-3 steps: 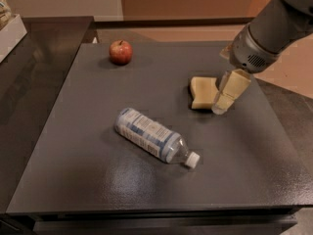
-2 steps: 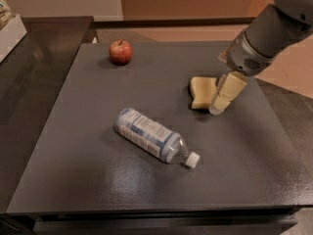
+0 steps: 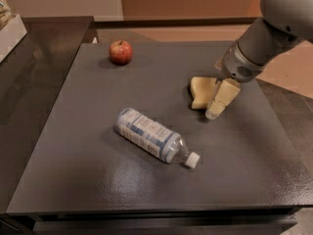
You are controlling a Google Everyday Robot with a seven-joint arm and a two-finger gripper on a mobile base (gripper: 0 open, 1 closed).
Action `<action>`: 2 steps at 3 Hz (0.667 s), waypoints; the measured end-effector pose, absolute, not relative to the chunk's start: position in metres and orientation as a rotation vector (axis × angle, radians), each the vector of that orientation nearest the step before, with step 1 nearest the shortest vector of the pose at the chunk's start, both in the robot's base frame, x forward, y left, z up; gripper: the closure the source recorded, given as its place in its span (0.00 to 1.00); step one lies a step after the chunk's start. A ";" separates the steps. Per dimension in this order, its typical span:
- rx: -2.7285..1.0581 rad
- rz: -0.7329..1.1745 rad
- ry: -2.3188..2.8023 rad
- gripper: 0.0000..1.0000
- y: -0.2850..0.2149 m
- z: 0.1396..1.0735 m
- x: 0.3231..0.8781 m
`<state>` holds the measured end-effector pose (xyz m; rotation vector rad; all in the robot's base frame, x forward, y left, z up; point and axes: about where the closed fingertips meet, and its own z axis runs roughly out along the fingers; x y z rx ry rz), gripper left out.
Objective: Pick sponge
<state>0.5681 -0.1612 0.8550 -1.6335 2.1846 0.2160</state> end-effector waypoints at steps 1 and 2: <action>-1.648 0.227 2.187 0.17 -0.158 0.846 0.571; -1.653 0.241 2.181 0.41 -0.154 0.842 0.573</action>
Offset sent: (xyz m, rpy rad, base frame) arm 0.0074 0.0092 -0.0145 0.0151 0.0160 0.0203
